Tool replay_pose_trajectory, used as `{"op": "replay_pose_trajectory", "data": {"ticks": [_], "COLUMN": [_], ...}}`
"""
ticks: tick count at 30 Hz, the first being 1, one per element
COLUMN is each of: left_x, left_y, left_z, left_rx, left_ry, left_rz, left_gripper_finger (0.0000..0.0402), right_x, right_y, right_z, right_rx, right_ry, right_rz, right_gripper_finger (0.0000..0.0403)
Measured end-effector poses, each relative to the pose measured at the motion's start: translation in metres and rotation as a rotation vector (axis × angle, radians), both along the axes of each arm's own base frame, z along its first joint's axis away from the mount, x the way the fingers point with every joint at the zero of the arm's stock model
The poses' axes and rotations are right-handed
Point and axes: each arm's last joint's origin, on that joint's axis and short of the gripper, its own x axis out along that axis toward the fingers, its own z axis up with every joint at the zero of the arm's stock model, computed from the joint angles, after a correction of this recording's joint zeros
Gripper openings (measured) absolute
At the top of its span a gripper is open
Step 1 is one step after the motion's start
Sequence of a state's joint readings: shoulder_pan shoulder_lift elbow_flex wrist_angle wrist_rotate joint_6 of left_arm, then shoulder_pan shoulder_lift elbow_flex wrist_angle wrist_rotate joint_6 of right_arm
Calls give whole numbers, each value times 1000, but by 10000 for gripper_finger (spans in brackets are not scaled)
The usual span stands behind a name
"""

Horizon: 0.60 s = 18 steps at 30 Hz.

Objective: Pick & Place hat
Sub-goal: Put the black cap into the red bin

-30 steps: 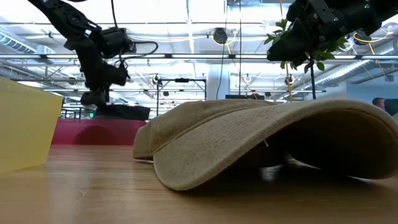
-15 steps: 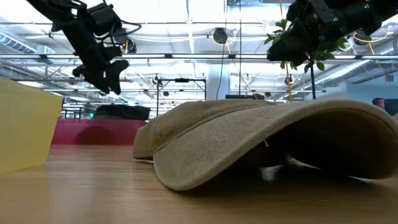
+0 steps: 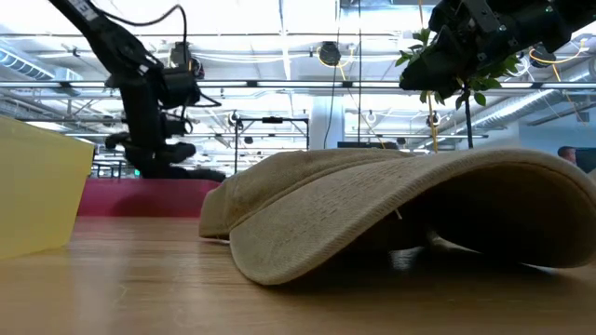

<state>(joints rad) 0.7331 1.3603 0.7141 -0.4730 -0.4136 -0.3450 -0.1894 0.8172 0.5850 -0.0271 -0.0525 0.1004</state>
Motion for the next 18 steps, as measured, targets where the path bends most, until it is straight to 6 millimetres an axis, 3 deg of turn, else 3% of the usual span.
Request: {"op": "replay_pose_trajectory", "data": {"ticks": [7, 13, 18], "left_x": [0, -4, -3], "left_y": [24, 31, 30], "left_z": [-20, -36, -37], "left_rx": [-31, -102, -106], "left_ry": [-36, 9, 14], "left_rz": [47, 58, 50], "left_gripper_finger": [133, 127, 127], "right_x": [0, 0, 0], "right_y": [0, 0, 0], "right_z": [0, 0, 0], "right_rx": [-3, -3, -3], "right_ry": [1, 1, 1], "right_rz": [2, 2, 2], "right_gripper_finger": [141, 141, 141]}}
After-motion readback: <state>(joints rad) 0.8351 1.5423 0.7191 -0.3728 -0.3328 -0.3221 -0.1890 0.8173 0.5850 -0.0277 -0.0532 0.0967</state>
